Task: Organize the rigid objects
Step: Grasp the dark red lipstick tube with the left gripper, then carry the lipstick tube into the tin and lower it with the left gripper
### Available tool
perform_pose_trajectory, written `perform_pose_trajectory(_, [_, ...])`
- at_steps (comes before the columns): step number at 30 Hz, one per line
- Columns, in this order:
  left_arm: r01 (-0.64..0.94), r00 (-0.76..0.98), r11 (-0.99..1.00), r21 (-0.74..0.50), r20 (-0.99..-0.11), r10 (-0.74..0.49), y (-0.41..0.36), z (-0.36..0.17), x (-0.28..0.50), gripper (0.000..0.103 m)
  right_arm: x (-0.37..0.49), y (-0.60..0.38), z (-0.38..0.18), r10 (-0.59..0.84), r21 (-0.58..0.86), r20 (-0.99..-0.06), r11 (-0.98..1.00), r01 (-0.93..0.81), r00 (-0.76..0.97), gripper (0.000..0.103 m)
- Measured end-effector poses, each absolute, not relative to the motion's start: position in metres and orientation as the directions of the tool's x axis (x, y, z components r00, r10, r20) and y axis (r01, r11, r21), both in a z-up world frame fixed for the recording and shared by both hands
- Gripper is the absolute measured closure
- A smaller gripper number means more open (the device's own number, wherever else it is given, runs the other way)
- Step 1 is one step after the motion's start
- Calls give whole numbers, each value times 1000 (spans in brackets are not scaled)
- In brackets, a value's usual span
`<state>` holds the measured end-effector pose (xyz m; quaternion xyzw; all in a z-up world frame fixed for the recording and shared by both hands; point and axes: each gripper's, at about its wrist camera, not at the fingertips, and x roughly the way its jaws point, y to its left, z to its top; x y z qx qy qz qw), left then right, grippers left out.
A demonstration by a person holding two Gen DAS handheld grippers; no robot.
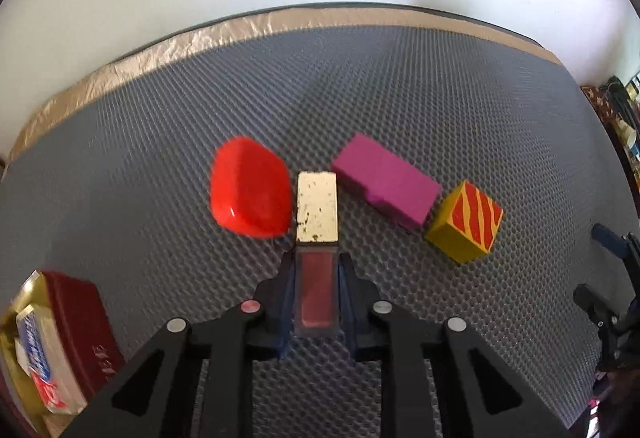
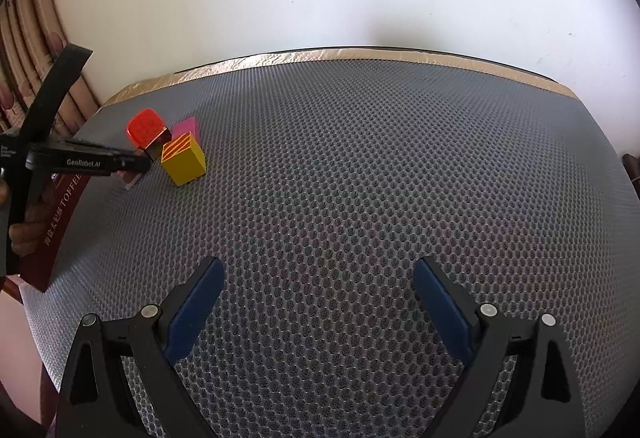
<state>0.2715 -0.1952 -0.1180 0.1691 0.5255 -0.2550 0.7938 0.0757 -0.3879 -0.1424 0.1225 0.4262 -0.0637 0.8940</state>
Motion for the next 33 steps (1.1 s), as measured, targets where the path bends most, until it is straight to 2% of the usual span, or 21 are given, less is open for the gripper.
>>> perform_pose_trajectory(3, [570,344,821,17,-913,-220,-196,-113,258,83,78,-387,-143,-9,164,-779,962,218,627,8])
perform_pose_trajectory(9, [479,352,875,-71,-897,-266,-177,-101,236,83,81,-382,-144,-12,165,-780,961,223,626,8])
perform_pose_trajectory(21, [439,428,880,-184,-818,-385,-127,-45,136,83,61,-381,-130,-8,147,-736,974,172,677,8])
perform_pose_trajectory(28, [309,506,934,-181,-800,-323,-45,-24,114,83,67,-363,-128,-32,84,-751,986,143,659,8])
perform_pose_trajectory(33, [192,557,976,-104,-807,-195,27,-19,116,83,68,-375,-134,-29,117,-761,977,181,648,8])
